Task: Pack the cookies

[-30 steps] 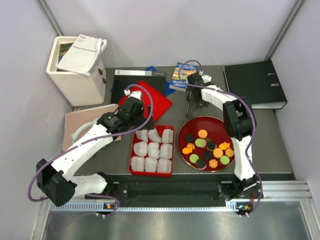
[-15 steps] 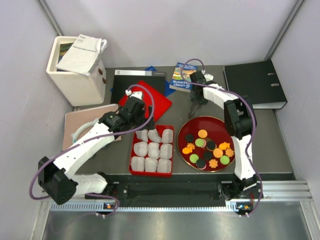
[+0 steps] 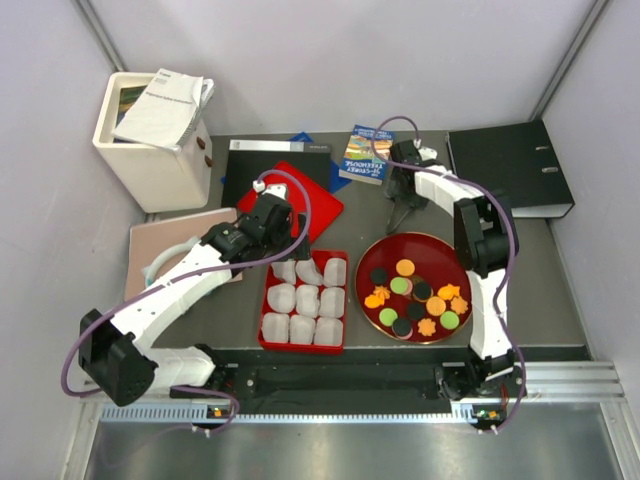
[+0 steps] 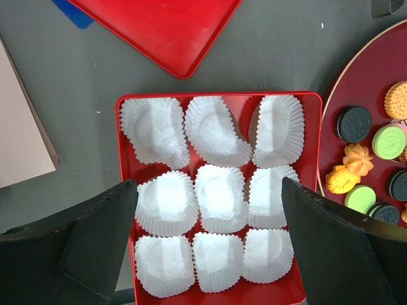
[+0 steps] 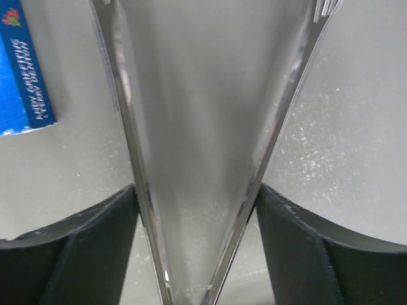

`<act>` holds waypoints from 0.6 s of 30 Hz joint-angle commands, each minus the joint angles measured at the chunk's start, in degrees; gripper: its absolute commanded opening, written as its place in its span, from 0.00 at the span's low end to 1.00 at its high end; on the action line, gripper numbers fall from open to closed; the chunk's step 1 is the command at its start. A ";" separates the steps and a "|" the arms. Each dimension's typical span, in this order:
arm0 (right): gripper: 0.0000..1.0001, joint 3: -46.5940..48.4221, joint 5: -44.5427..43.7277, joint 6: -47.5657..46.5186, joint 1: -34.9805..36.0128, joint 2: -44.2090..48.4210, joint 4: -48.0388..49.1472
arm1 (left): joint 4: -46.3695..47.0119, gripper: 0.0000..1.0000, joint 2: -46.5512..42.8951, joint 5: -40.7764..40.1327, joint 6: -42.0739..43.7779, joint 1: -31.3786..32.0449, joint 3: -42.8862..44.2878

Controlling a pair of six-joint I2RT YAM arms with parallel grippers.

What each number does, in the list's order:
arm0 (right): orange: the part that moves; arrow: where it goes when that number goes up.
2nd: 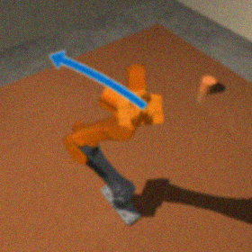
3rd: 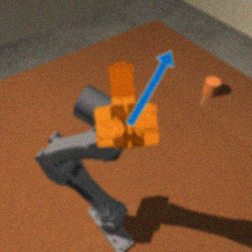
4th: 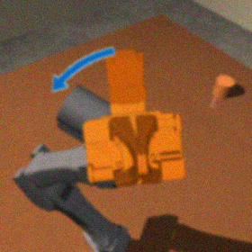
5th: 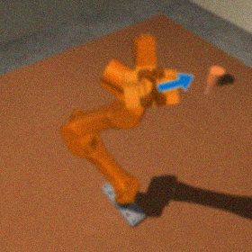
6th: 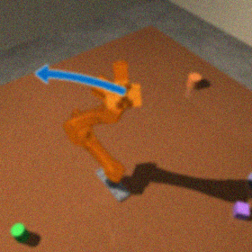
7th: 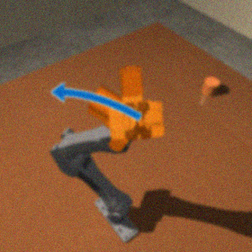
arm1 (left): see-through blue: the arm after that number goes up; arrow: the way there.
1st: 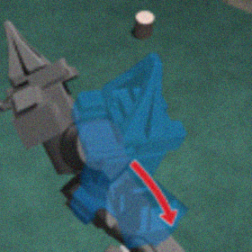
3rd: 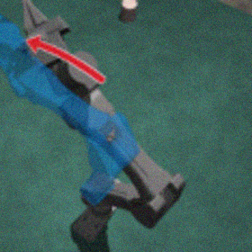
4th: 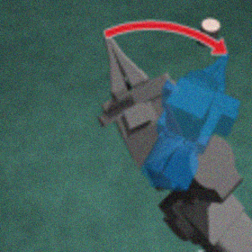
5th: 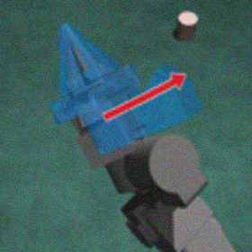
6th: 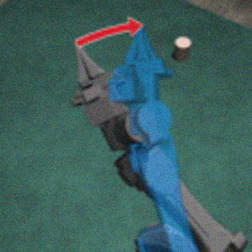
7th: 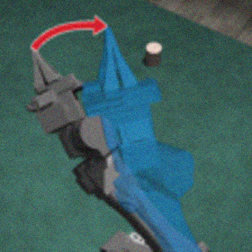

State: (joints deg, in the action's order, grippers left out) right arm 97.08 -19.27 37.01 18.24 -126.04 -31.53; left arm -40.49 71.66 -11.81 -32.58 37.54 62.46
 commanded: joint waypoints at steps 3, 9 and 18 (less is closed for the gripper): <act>0.54 -1.80 3.80 1.21 -0.57 -3.43 -8.29 | 1.73 0.99 -0.38 -0.40 0.32 -0.27 -0.23; 0.39 -4.17 2.22 1.66 -0.49 1.83 -7.15 | 1.82 0.99 -0.91 -0.67 -0.03 -0.27 -0.49; 0.41 -2.77 0.63 -0.36 -0.40 15.28 -9.51 | 3.57 0.99 -1.08 0.21 -0.73 -0.27 -1.46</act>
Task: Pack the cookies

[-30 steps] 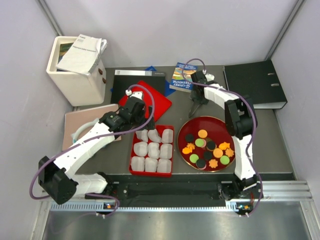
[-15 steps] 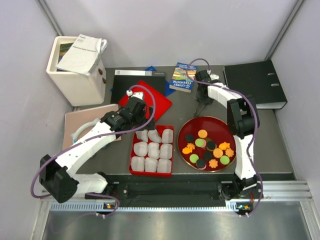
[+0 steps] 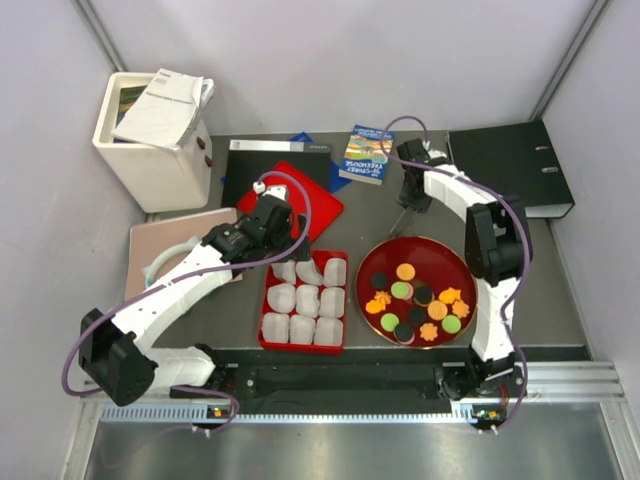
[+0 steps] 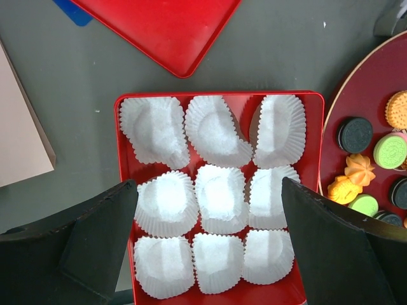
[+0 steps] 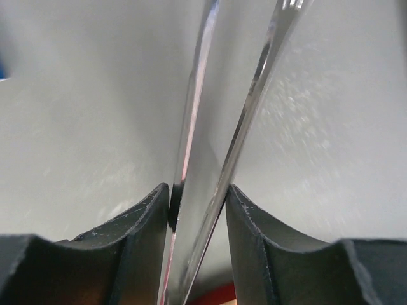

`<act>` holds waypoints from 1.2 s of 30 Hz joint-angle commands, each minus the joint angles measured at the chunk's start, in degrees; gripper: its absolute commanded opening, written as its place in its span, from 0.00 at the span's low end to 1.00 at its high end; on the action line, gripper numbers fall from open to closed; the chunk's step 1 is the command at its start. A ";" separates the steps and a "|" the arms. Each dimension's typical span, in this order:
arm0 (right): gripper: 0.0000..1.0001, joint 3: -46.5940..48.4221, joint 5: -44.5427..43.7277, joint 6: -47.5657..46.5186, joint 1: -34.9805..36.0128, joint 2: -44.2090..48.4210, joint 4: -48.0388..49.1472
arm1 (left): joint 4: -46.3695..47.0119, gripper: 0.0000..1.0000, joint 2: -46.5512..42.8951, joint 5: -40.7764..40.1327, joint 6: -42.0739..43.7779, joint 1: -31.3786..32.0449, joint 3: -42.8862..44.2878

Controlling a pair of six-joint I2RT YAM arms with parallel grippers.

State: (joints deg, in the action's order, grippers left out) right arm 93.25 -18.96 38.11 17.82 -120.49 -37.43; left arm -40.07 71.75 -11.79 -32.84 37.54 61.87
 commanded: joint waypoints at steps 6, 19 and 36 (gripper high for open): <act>0.41 1.22 -0.90 -3.39 0.02 15.28 -3.44 | 5.53 0.99 -0.64 2.03 -1.08 -0.27 -2.19; 0.42 -0.88 0.34 -9.89 0.46 20.65 -6.34 | 8.52 0.99 1.90 4.84 -1.88 -0.27 -3.07; 0.44 26.10 2.44 -7.79 -7.01 -10.99 -11.61 | 4.57 0.99 2.52 3.71 -1.44 -0.27 -2.19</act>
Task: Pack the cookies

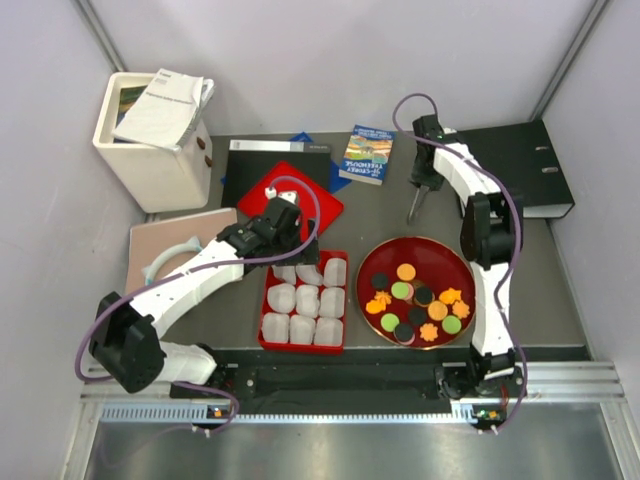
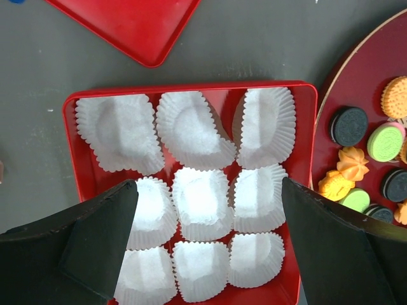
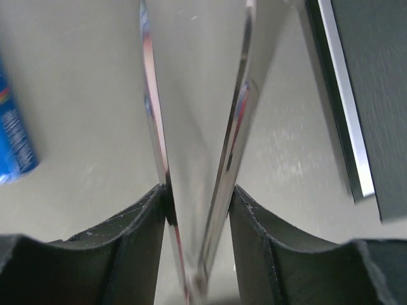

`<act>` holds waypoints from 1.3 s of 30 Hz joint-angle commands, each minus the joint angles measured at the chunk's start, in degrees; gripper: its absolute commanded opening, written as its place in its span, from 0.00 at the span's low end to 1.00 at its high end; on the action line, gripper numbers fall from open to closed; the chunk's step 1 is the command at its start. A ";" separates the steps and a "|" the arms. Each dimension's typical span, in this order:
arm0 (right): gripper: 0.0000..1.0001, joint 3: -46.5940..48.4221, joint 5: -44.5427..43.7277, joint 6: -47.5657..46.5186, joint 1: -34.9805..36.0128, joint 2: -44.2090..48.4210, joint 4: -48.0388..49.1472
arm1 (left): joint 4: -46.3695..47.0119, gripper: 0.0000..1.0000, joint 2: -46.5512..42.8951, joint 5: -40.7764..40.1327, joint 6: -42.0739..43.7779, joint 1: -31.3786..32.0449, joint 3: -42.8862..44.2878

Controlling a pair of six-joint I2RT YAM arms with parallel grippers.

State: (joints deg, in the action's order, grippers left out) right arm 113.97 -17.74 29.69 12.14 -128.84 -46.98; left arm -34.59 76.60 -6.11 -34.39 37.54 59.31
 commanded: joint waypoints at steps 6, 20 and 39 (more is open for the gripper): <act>0.64 5.65 2.97 1.33 -1.33 -5.02 -1.36 | -1.01 0.99 -2.16 -3.03 0.82 -0.36 0.10; 0.80 6.00 2.71 2.39 -1.16 -9.24 -3.90 | -1.71 0.99 1.01 -3.12 2.75 -0.45 1.78; 0.36 1.93 1.21 3.44 -0.98 4.81 -3.73 | -0.13 0.99 -1.01 -1.10 2.49 -0.45 0.11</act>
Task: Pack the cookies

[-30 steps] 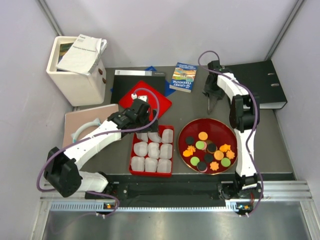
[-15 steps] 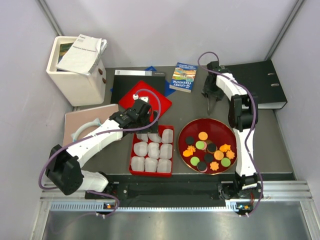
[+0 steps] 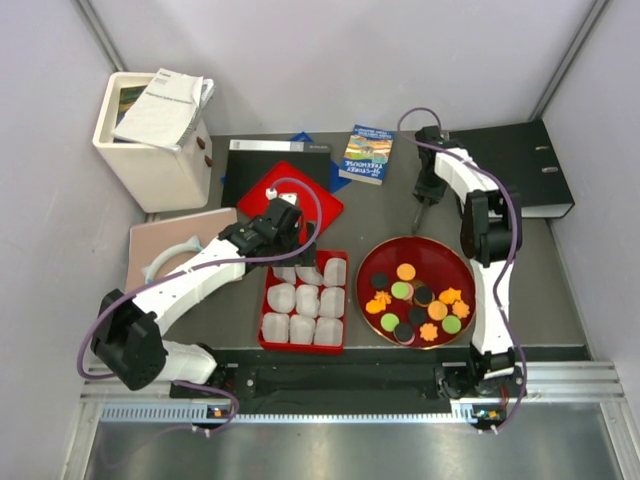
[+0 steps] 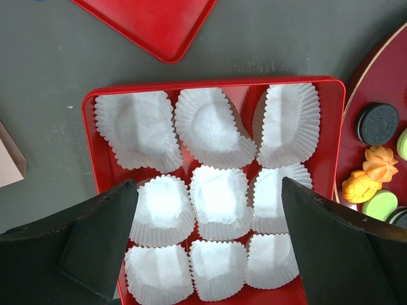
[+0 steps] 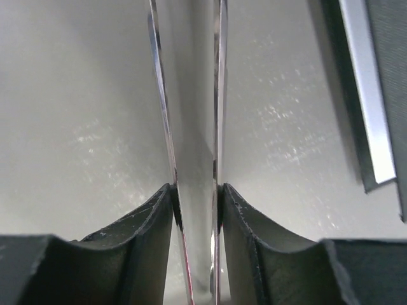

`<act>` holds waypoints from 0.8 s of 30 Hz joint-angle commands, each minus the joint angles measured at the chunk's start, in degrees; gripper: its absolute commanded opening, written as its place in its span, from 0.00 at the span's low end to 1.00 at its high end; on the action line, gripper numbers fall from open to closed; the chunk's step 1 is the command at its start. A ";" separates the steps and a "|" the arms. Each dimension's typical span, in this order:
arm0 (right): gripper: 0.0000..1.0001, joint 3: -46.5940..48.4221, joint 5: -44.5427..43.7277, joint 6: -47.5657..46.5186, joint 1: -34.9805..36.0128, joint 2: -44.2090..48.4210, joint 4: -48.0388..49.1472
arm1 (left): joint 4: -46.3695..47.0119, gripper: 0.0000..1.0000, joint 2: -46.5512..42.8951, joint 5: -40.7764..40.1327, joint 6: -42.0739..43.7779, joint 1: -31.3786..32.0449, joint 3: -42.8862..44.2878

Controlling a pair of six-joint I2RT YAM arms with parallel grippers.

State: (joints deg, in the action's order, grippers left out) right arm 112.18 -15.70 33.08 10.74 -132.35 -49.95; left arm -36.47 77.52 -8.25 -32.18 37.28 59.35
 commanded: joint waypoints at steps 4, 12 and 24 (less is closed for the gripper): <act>0.37 7.26 0.23 -0.21 0.95 11.76 -2.69 | 2.28 0.99 -2.19 2.10 -0.25 -0.10 -0.38; 0.38 2.37 0.68 -2.31 2.61 21.16 -4.10 | 2.72 0.99 -3.77 2.71 -0.78 -0.10 -1.70; 0.42 -26.81 -5.91 -9.17 15.60 51.73 -4.88 | 2.89 0.99 -4.83 2.36 -1.04 -0.10 -3.02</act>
State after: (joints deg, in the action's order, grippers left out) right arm 91.55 -17.50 26.48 21.71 -90.52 -52.77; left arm -35.81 73.89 -5.82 -32.88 37.28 56.82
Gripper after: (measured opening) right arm 0.421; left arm 0.991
